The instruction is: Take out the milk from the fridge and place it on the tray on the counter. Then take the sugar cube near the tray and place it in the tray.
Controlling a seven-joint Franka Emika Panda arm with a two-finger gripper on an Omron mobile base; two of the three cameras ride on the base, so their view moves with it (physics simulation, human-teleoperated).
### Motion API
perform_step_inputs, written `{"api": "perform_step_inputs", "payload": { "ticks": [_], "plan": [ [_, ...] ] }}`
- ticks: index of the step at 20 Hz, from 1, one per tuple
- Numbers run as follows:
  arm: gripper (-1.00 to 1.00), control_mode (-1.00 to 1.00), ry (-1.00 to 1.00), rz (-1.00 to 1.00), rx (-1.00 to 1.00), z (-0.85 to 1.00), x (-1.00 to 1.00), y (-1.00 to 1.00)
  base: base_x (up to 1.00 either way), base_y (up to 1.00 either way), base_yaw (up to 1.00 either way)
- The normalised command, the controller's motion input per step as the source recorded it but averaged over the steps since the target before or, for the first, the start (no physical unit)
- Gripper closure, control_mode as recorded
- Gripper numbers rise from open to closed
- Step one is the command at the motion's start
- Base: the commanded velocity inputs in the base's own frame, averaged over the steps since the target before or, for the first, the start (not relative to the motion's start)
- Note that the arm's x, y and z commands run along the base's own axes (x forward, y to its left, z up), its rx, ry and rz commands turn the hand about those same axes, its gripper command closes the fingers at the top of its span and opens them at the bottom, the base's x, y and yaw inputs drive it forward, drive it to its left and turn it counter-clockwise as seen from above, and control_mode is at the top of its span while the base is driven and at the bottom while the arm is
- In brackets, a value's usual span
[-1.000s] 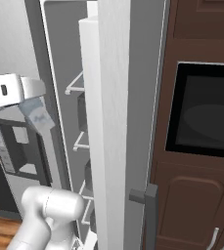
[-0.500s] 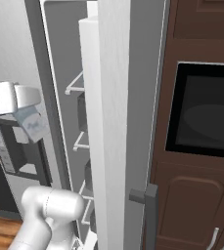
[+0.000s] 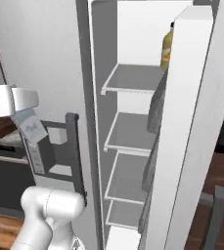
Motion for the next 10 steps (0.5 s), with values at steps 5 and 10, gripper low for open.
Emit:
{"api": "perform_step_inputs", "payload": {
  "ticks": [5, 10],
  "plan": [
    [1.0, 1.0, 0.0, 0.0, 0.0, 0.0, 0.0, 0.0, -0.32, 1.0, 0.0],
    [1.0, 1.0, 0.0, 0.0, 0.0, 0.0, 0.0, 0.0, -0.27, 1.0, 0.0]
  ]
}}
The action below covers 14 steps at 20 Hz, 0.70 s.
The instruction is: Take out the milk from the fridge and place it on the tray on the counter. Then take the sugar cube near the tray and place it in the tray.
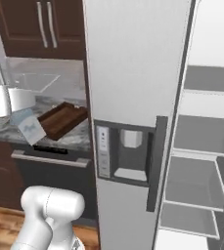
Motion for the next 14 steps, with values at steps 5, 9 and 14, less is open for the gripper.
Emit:
{"api": "perform_step_inputs", "payload": {
  "ticks": [5, 9, 14],
  "plan": [
    [1.0, 1.0, 0.0, 0.0, 0.0, 0.0, 0.0, 0.0, 0.02, 1.0, -0.01],
    [1.0, 1.0, 0.0, 0.0, 0.0, 0.0, 0.0, 0.0, 0.32, 0.71, 0.0],
    [1.0, 1.0, 0.0, 0.0, 0.0, 0.0, 0.0, 0.0, 0.48, 0.15, 0.0]
  ]
}}
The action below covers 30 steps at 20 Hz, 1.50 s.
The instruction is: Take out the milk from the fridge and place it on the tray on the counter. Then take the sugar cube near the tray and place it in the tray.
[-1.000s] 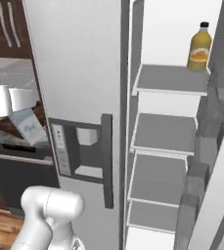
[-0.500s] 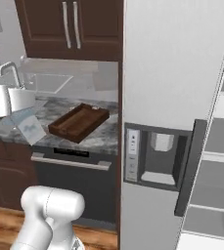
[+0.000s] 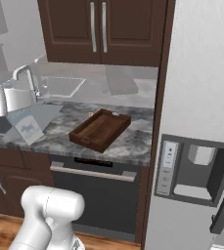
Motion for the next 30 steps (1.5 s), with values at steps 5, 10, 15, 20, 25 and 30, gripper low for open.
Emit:
{"api": "perform_step_inputs", "payload": {
  "ticks": [5, 10, 15, 20, 25, 30],
  "plan": [
    [1.0, 1.0, 0.0, 0.0, 0.0, 0.0, 0.0, 0.0, 0.41, -0.04, 0.0],
    [1.0, 1.0, 0.0, 0.0, 0.0, 0.0, 0.0, 0.0, 0.56, 0.1, -0.03],
    [1.0, 1.0, 0.0, 0.0, 0.0, 0.0, 0.0, 0.0, 0.56, 0.0, -0.15],
    [1.0, 1.0, 0.0, 0.0, 0.0, 0.0, 0.0, 0.0, 0.56, 0.12, -0.21],
    [1.0, 1.0, 0.0, 0.0, 0.0, 0.0, 0.0, 0.0, 0.51, 0.45, -0.21],
    [1.0, 1.0, 0.0, 0.0, 0.0, 0.0, 0.0, 0.0, 0.33, 0.46, -0.26]
  ]
}}
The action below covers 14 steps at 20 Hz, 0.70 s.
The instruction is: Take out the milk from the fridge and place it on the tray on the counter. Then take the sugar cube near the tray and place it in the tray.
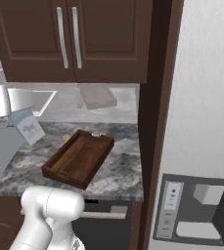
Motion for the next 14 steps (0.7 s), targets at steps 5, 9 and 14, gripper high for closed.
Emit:
{"api": "perform_step_inputs", "payload": {
  "ticks": [5, 9, 14],
  "plan": [
    [1.0, 1.0, 0.0, 0.0, 0.0, 0.0, 0.0, 0.0, 0.09, 0.18, -0.22],
    [1.0, 1.0, 0.0, 0.0, 0.0, 0.0, 0.0, 0.0, 0.01, 0.0, -0.12],
    [1.0, -1.0, 0.1, -0.02, -0.01, -0.48, 0.0, 0.0, 0.01, 0.0, -0.01]
  ]
}}
